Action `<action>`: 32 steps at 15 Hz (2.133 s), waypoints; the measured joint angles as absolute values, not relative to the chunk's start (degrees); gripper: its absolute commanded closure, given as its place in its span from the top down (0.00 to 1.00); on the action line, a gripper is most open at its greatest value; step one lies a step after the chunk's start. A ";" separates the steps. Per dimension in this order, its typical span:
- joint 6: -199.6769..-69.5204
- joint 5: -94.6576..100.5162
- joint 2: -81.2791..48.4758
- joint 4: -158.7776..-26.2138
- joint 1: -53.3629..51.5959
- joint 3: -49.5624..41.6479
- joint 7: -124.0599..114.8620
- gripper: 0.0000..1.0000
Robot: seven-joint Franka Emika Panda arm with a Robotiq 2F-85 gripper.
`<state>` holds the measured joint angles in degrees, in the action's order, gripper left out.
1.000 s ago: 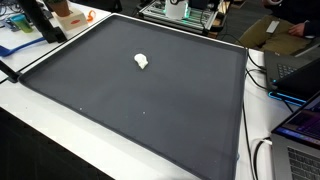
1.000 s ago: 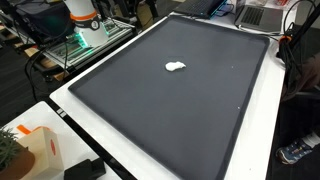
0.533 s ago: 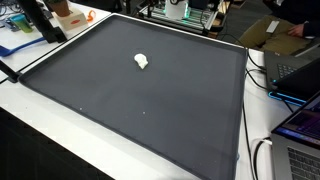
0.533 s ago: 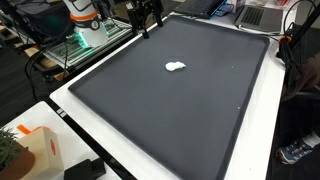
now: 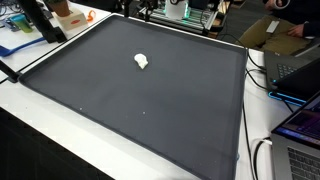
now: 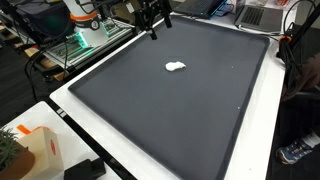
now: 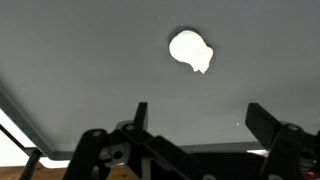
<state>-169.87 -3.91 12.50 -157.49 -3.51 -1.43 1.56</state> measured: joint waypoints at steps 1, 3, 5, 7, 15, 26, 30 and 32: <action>-171.12 -3.85 11.50 -157.49 -3.48 -0.89 0.67 1.00; -173.42 -3.85 9.50 -157.49 -3.49 0.15 -0.98 1.00; -176.08 -3.38 7.41 -157.49 -3.29 1.42 -2.60 1.00; -178.22 -1.99 5.32 -157.49 -2.57 2.91 -4.53 1.00; -178.98 4.83 1.98 -157.40 0.71 4.69 -7.90 1.00; -167.80 2.13 1.08 -150.90 -0.73 4.77 -7.48 1.00; -155.47 1.00 0.19 -143.67 -1.16 4.54 -7.53 1.00; -149.97 1.34 -0.67 -139.77 -1.13 4.10 -7.74 1.00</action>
<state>-149.97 1.34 -0.67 -139.77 -1.13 4.10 -7.74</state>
